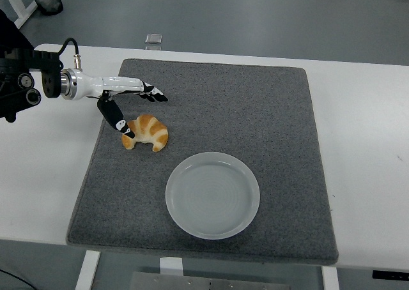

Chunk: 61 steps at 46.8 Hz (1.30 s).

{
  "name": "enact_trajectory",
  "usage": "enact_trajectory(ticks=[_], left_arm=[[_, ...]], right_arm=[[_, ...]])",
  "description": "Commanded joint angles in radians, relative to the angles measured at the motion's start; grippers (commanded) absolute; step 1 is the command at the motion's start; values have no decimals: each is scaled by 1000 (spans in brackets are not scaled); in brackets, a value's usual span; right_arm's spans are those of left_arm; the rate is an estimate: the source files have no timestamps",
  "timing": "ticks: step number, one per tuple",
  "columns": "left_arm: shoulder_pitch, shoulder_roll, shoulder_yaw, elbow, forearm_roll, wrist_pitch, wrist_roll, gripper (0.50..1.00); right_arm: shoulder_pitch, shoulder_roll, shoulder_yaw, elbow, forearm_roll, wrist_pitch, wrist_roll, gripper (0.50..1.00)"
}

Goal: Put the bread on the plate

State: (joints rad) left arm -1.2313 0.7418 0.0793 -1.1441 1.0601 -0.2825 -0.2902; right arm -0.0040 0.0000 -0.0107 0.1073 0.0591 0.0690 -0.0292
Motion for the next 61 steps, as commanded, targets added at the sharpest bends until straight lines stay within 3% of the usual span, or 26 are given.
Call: enact_trajectory(ticks=[1, 22, 40, 56, 61], left_arm=[[1, -6, 2, 0, 1, 0, -1, 979], [21, -24, 20, -2, 31, 2, -4, 939], [56, -58, 22, 3, 54, 49, -3, 894], [69, -65, 22, 9, 83, 68, -3, 829], [69, -65, 22, 9, 84, 71, -3, 776]], right_arm=[[1, 0, 0, 0, -1, 0, 0, 952], [1, 0, 0, 0, -1, 0, 0, 952], [-1, 0, 0, 0, -1, 0, 0, 952], [-1, 0, 0, 0, -1, 0, 0, 952], [1, 0, 0, 0, -1, 0, 0, 952]])
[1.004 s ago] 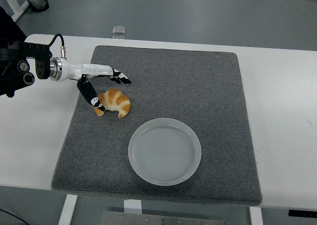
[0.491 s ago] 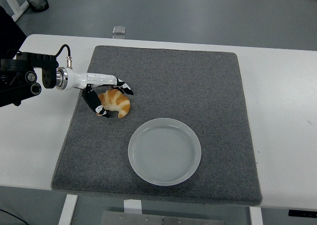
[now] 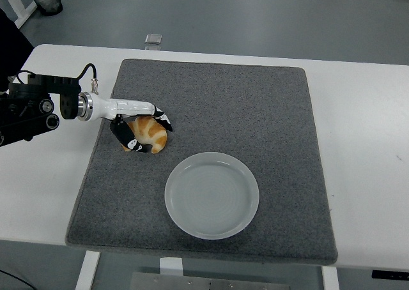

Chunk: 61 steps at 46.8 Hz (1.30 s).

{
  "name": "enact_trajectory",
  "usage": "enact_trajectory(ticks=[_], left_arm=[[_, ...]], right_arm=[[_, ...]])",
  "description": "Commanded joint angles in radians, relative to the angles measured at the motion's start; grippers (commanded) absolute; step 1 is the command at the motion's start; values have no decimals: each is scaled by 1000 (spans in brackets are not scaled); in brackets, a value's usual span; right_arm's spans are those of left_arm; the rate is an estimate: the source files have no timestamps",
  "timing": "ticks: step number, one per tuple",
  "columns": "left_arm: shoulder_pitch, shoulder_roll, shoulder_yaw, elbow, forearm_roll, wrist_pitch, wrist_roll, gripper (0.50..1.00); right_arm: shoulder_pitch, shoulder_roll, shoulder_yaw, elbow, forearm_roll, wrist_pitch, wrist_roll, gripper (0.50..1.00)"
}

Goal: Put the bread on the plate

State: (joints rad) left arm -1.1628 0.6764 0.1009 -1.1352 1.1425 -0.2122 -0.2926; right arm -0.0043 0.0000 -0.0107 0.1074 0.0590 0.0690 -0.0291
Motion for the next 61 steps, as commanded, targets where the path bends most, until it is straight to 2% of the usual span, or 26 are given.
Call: enact_trajectory(ticks=[1, 6, 9, 25, 30, 36, 47, 53, 61], left_arm=[[0, 0, 0, 2, 2, 1, 0, 761], [-2, 0, -1, 2, 25, 1, 0, 637], [-2, 0, -1, 3, 43, 2, 0, 500], [-9, -8, -7, 23, 85, 43, -3, 500], [-14, -11, -9, 23, 83, 74, -7, 500], [-25, -12, -12, 14, 79, 73, -10, 500], [-123, 3, -27, -14, 57, 62, -20, 500], [-190, 29, -95, -20, 34, -2, -25, 500], [-232, 48, -220, -20, 28, -101, -28, 500]], right_arm=[[1, 0, 0, 0, -1, 0, 0, 952], [0, 0, 0, 0, -1, 0, 0, 954], [0, 0, 0, 0, -1, 0, 0, 954], [1, 0, 0, 0, 1, 0, 0, 952], [0, 0, 0, 0, -1, 0, 0, 952], [0, 0, 0, 0, -1, 0, 0, 952], [0, 0, 0, 0, 1, 0, 0, 952], [0, 0, 0, 2, 1, 0, 0, 954], [0, 0, 0, 2, -1, 0, 0, 952]])
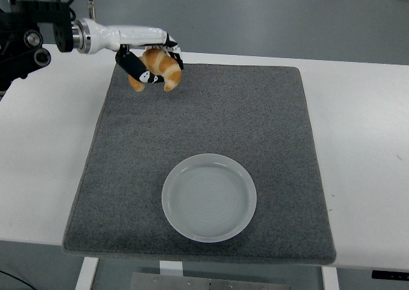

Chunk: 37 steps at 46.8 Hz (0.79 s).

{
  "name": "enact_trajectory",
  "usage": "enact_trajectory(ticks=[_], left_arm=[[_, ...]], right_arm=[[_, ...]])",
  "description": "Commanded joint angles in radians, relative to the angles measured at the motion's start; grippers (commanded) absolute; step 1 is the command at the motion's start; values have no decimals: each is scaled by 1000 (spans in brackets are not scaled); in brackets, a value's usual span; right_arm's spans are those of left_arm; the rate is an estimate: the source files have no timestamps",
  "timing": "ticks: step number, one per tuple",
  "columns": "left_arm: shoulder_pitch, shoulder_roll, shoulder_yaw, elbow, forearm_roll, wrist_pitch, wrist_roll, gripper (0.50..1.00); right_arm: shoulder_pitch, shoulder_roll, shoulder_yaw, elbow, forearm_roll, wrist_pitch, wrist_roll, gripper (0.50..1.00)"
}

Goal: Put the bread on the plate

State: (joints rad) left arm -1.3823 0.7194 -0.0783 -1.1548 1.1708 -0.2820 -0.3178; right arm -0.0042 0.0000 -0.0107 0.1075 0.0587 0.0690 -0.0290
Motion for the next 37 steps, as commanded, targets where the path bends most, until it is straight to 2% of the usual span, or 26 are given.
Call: enact_trajectory(ticks=[1, 8, 22, 37], left_arm=[[-17, 6, -52, 0, 0, -39, -4, 500], [-63, 20, -83, -40, -2, -94, -75, 500], [-115, 6, -89, -170, -2, -97, -173, 500], [-78, -92, -87, -238, 6, -98, -204, 500]], right_arm=[[1, 0, 0, 0, 0, 0, 0, 954], [0, 0, 0, 0, 0, 0, 0, 952], [0, 0, 0, 0, 1, 0, 0, 952], [0, 0, 0, 0, 0, 0, 0, 952]])
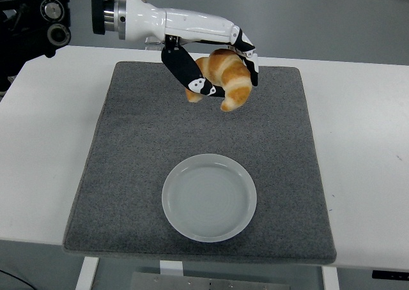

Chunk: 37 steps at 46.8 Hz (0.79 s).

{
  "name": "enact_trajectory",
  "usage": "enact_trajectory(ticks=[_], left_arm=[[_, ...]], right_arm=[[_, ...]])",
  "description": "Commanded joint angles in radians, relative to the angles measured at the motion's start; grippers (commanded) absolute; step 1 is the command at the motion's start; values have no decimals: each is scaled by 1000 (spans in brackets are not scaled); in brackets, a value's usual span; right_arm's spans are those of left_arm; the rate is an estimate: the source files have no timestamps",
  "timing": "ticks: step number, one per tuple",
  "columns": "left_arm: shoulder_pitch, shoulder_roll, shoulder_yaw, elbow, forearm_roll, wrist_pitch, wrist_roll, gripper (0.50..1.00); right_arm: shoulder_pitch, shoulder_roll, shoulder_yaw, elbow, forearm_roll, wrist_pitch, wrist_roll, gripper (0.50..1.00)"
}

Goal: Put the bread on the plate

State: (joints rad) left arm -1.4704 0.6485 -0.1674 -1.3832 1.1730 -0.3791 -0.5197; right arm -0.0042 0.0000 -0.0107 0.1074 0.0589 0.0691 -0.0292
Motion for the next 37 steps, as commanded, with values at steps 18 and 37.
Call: enact_trajectory(ticks=[18, 37], left_arm=[[128, -82, 22, -20, 106, -66, 1, 500], [223, -84, 58, -20, 263, -104, 0, 500]], right_arm=[[0, 0, 0, 0, 1, 0, 0, 952], [0, 0, 0, 0, -1, 0, 0, 952]])
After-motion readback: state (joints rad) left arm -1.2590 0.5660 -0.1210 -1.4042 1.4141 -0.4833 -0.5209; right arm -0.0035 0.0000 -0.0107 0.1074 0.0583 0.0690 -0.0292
